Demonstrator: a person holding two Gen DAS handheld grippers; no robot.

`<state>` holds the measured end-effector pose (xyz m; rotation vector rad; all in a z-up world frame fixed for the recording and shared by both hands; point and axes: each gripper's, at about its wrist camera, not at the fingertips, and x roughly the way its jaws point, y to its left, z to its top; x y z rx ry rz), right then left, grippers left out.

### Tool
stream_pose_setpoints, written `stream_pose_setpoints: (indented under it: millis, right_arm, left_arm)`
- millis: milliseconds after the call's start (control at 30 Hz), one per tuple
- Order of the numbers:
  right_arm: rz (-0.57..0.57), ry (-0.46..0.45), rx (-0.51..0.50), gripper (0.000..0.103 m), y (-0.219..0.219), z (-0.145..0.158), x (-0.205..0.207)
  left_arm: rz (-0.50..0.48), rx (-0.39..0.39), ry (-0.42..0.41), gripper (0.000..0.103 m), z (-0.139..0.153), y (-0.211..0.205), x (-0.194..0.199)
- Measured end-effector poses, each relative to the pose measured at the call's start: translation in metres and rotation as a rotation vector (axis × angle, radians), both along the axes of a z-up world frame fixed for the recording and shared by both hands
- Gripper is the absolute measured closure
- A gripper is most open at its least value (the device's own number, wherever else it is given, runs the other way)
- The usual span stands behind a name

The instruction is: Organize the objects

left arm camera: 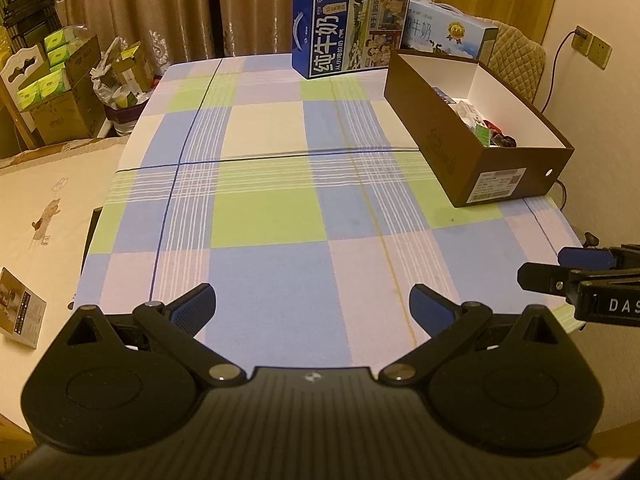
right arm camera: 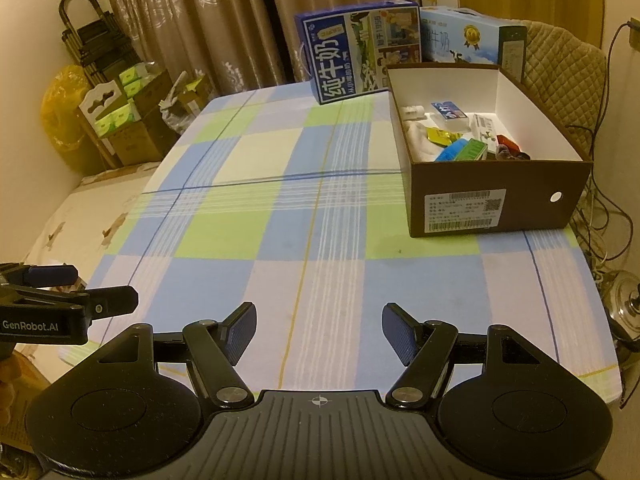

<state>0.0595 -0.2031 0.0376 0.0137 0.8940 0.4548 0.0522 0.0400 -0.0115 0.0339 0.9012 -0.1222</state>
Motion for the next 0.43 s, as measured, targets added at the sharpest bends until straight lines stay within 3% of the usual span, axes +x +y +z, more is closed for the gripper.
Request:
stream_pose_setpoints:
  millis: [433]
  right_arm:
    - [-0.003,0.0,0.002,0.036,0.0025,-0.0022,0.0044]
  left_arm:
    - [-0.008,0.003,0.006,0.001,-0.0048,0.0007,0.0049]
